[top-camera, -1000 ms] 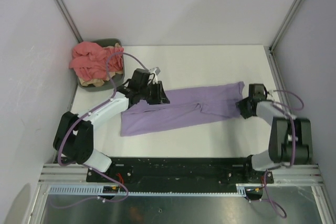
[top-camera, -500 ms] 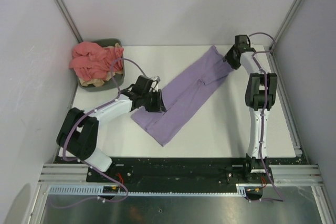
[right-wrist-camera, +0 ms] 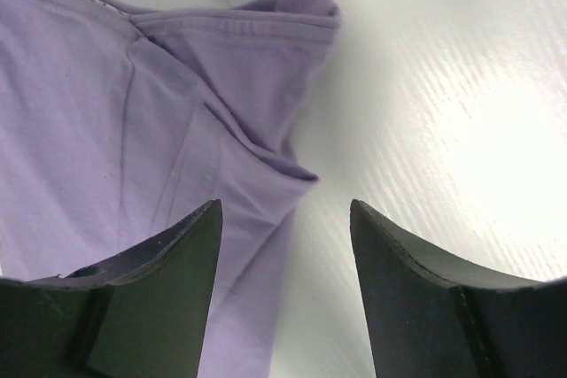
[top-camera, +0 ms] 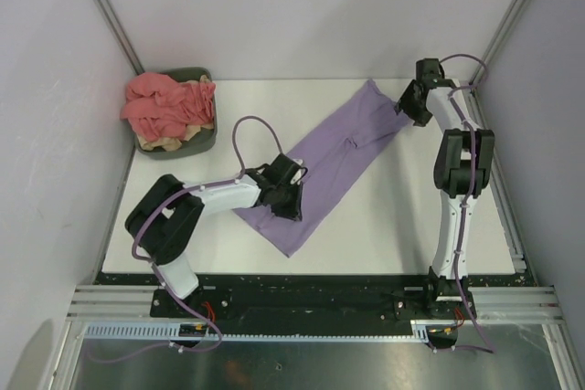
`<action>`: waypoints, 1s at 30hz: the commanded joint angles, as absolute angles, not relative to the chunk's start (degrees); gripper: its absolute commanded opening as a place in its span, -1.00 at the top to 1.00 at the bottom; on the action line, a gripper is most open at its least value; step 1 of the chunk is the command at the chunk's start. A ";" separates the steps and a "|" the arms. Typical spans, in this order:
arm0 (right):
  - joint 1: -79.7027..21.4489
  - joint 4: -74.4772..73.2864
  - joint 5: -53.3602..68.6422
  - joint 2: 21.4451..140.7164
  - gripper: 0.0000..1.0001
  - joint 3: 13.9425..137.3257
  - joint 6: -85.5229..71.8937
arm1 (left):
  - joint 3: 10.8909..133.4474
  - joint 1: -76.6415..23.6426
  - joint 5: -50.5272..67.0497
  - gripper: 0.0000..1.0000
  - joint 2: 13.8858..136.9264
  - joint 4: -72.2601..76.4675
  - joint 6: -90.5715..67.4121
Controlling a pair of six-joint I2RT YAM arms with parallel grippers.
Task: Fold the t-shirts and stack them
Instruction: Rotate the tshirt 75degrees
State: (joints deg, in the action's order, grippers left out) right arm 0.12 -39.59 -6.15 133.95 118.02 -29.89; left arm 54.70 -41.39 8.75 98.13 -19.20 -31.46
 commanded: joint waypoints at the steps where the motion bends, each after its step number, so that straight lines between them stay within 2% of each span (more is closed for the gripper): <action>1: 2.04 -39.24 -6.95 128.48 -0.28 115.09 -29.79 | 54.47 -45.99 7.10 0.49 101.21 -19.86 -34.27; 6: 3.51 -38.88 -5.74 128.81 -0.24 113.51 -31.56 | 59.02 -51.20 9.34 0.49 105.19 -19.84 -36.58; 12: 3.38 -39.56 -5.47 126.16 -0.23 111.47 -31.82 | 72.39 -56.56 13.50 0.49 113.62 -19.86 -39.14; 16: 3.42 -39.63 -4.74 120.79 -0.23 105.74 -31.87 | 82.16 -58.86 16.60 0.47 118.89 -19.86 -40.16; 19: 3.34 -38.69 -2.32 114.66 -0.22 97.82 -32.22 | 85.04 -59.00 17.04 0.39 118.36 -20.08 -39.48; 24: 0.89 -36.34 1.39 99.49 -0.22 79.70 -32.43 | 80.89 -58.15 16.08 0.29 109.92 -20.56 -37.85; 30: -6.94 -38.27 3.73 82.55 -0.21 59.86 -34.51 | 64.47 -53.25 11.20 0.28 93.90 -20.62 -36.93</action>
